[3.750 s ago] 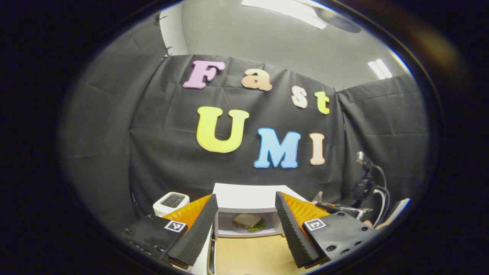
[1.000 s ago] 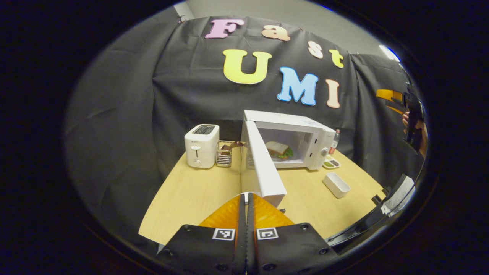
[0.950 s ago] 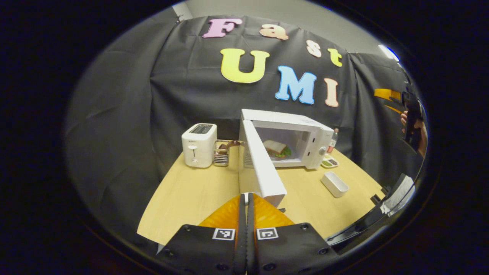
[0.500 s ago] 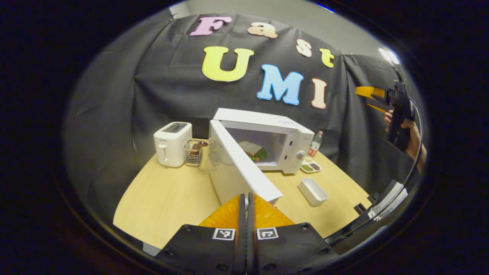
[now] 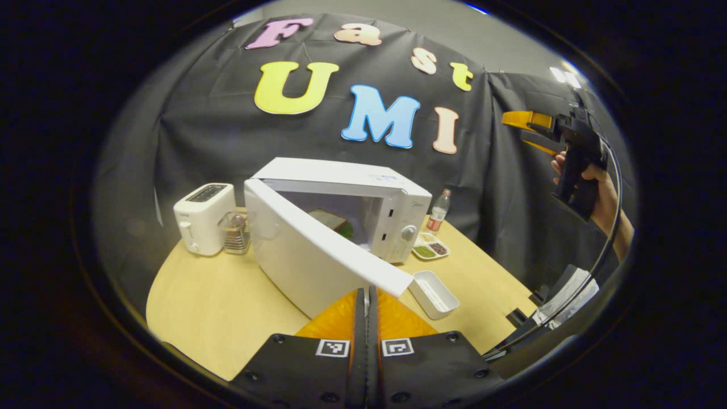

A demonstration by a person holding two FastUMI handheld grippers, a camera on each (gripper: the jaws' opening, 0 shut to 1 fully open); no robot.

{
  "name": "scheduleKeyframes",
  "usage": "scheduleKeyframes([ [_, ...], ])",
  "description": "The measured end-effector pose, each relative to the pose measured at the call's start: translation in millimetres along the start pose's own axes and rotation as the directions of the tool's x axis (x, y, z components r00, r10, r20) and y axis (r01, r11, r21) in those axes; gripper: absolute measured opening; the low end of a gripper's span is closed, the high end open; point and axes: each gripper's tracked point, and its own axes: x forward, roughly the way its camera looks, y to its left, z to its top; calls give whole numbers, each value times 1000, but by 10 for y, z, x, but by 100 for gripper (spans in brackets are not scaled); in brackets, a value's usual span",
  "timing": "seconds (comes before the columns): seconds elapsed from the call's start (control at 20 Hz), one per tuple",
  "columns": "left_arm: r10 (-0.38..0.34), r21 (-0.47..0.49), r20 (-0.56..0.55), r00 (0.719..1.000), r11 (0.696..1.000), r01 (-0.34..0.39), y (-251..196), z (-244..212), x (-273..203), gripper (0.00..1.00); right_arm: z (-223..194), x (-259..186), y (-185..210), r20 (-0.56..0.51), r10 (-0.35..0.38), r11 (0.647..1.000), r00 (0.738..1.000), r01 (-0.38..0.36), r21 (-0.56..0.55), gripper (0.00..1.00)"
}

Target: Open the microwave oven with the left hand, put the food in, and close the microwave oven.

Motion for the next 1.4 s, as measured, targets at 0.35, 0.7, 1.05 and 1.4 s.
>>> scheduleKeyframes([
  [0.35, -42, 41, 24, 999, 998, 41, -225, 301, 590, 7, -117, 97, -220, -28, 8, 1000, 1000, -8, -16, 98],
  [0.7, -77, 57, 21, 997, 996, 75, -373, 402, 991, 7, -204, 141, -416, -41, -10, 1000, 999, 9, -22, 98],
  [1.05, -92, 88, 22, 996, 992, 90, -435, 542, 1260, 7, -327, 229, -528, -68, -17, 1000, 998, 16, -13, 98],
  [1.4, -87, 107, 13, 996, 991, 86, -471, 624, 1561, 7, -412, 378, -505, -87, 8, 1000, 996, -9, -4, 98],
])
